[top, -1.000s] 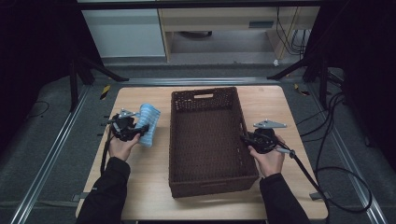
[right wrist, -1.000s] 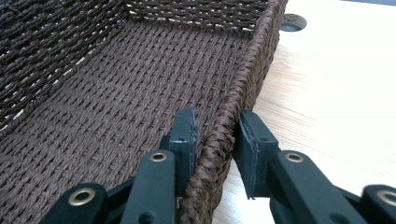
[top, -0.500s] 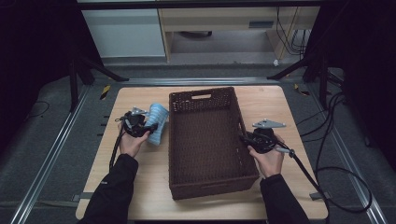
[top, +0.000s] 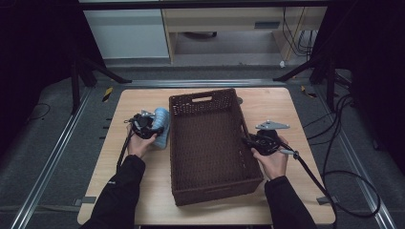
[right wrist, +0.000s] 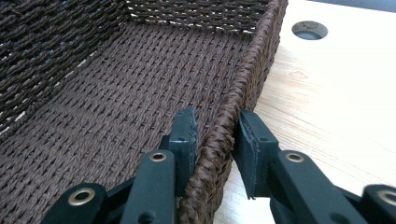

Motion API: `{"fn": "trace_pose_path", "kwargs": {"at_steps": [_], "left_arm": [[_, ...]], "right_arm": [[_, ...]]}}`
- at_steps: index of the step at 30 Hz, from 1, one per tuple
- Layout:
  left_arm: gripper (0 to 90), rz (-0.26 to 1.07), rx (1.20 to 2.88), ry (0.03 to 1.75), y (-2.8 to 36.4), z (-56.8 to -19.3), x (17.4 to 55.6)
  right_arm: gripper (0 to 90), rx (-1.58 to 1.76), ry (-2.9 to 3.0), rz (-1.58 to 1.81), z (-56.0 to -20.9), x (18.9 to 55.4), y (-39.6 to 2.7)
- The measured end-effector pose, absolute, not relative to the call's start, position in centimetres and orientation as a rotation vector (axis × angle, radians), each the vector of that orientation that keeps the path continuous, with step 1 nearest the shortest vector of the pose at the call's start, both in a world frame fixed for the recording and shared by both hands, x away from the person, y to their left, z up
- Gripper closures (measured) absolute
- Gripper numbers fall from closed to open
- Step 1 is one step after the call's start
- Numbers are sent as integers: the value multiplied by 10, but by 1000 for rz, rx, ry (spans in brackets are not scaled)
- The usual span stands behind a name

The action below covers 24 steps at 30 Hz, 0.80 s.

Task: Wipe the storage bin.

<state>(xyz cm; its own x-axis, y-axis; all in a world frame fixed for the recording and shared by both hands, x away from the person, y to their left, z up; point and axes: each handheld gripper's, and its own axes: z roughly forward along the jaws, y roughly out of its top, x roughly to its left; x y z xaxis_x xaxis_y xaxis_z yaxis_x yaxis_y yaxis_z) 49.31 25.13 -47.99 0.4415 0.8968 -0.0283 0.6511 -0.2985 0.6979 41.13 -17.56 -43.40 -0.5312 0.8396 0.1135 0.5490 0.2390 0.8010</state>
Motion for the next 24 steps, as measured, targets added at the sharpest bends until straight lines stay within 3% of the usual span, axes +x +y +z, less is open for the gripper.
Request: {"fn": "trace_pose_path", "kwargs": {"at_steps": [10, 18, 24], "left_arm": [[659, 472, 2012, 1208, 244, -459, 491], [663, 534, 1964, 1156, 245, -428, 495], [666, 518, 1994, 1147, 247, -437, 498]], "right_arm": [[690, 1270, 2181, 1196, -435, 412, -176], [690, 1265, 2181, 1196, -435, 412, -176], [689, 1262, 2181, 1194, -435, 412, -176]]}}
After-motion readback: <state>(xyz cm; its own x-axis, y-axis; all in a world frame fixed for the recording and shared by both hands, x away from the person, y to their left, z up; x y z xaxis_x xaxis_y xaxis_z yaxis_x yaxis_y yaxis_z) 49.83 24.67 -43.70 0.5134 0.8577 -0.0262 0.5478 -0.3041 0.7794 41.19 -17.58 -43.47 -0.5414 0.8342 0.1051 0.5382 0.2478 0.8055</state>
